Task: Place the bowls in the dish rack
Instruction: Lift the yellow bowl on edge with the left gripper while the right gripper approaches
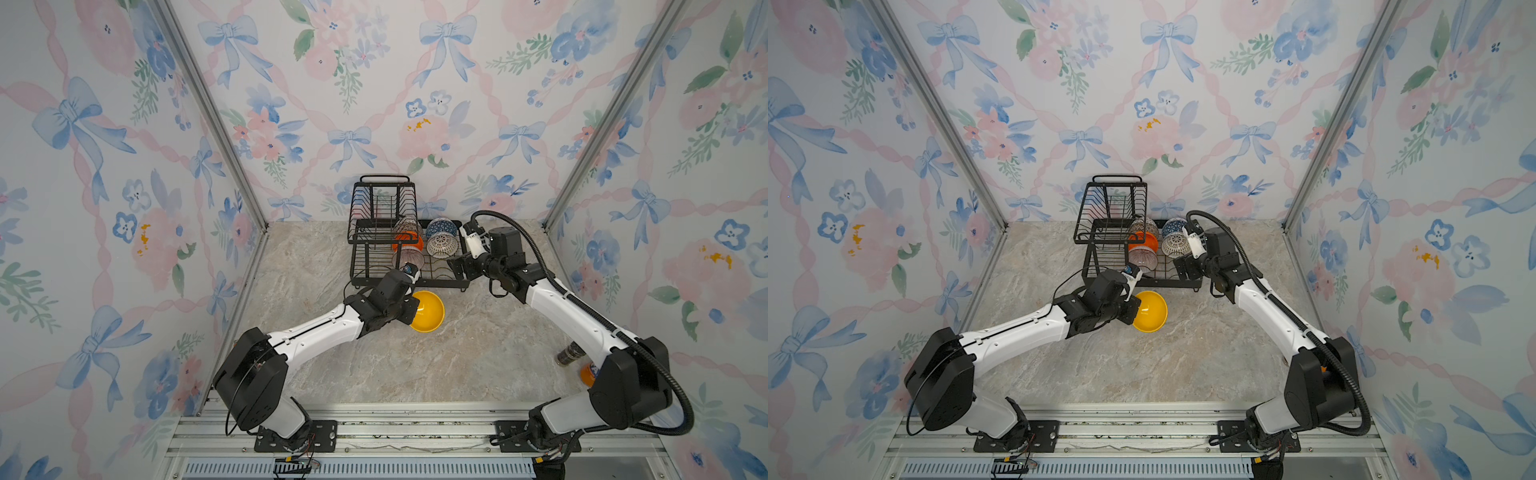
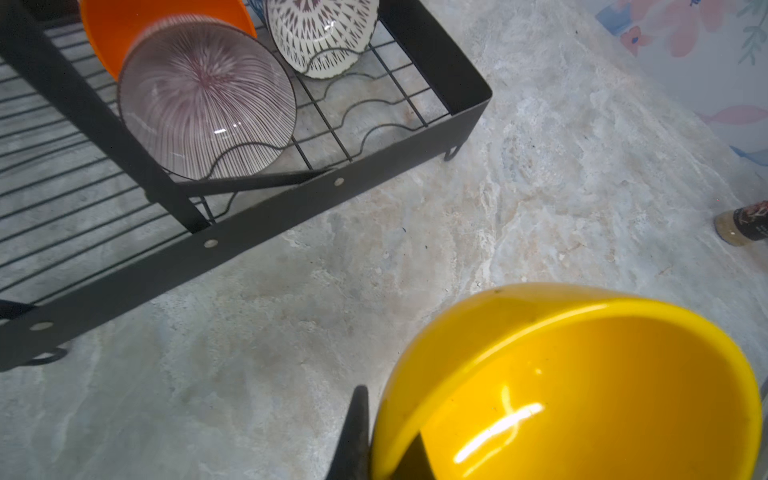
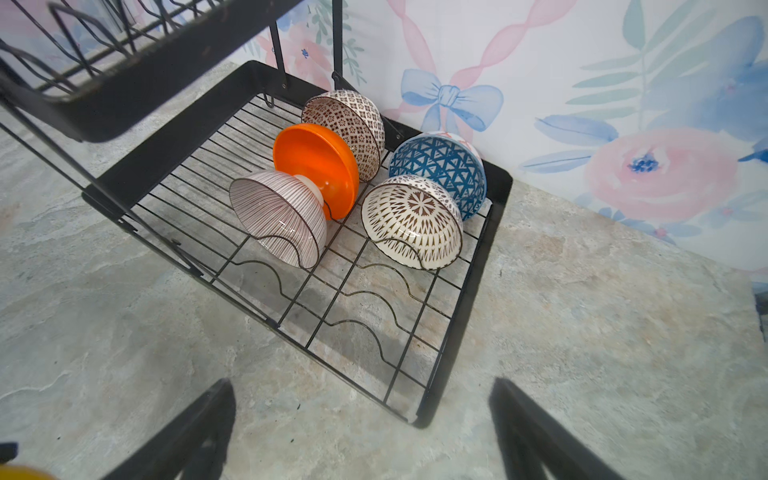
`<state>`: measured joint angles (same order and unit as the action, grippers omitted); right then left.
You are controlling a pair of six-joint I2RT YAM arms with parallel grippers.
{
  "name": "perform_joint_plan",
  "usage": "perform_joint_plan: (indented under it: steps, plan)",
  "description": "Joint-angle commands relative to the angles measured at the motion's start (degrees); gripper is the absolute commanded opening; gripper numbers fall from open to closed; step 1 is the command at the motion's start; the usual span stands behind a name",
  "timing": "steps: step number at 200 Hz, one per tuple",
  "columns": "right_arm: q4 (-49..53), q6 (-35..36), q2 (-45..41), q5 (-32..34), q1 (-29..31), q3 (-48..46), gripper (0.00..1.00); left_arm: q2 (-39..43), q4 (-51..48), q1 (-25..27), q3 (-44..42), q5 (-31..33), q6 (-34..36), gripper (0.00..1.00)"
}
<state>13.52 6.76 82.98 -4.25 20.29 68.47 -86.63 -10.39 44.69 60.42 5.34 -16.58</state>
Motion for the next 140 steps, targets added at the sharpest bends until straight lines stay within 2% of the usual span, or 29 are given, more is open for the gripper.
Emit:
perform_joint_plan:
  steps: [1, 43, 89, 140]
  plan:
    - [2.5, -2.5, -4.8, -2.3, -0.2, 0.9, 0.97, 2.2, 2.5, -0.4, 2.8, 4.6, 1.5, 0.0]
    - [3.7, -3.9, -12.3, -5.3, 0.1, 0.5, 0.97, 3.4, 9.3, -1.1, 3.1, 8.0, 0.7, 0.0]
    - [3.7, -5.9, -16.9, -14.6, 2.7, 0.4, 0.97, 2.9, 13.8, -2.0, 3.7, 8.8, -0.4, 0.0]
    - [4.9, -6.3, -14.5, -11.5, 8.8, -0.3, 0.97, 1.3, 14.3, -2.1, 6.3, 8.4, -0.4, 0.0]
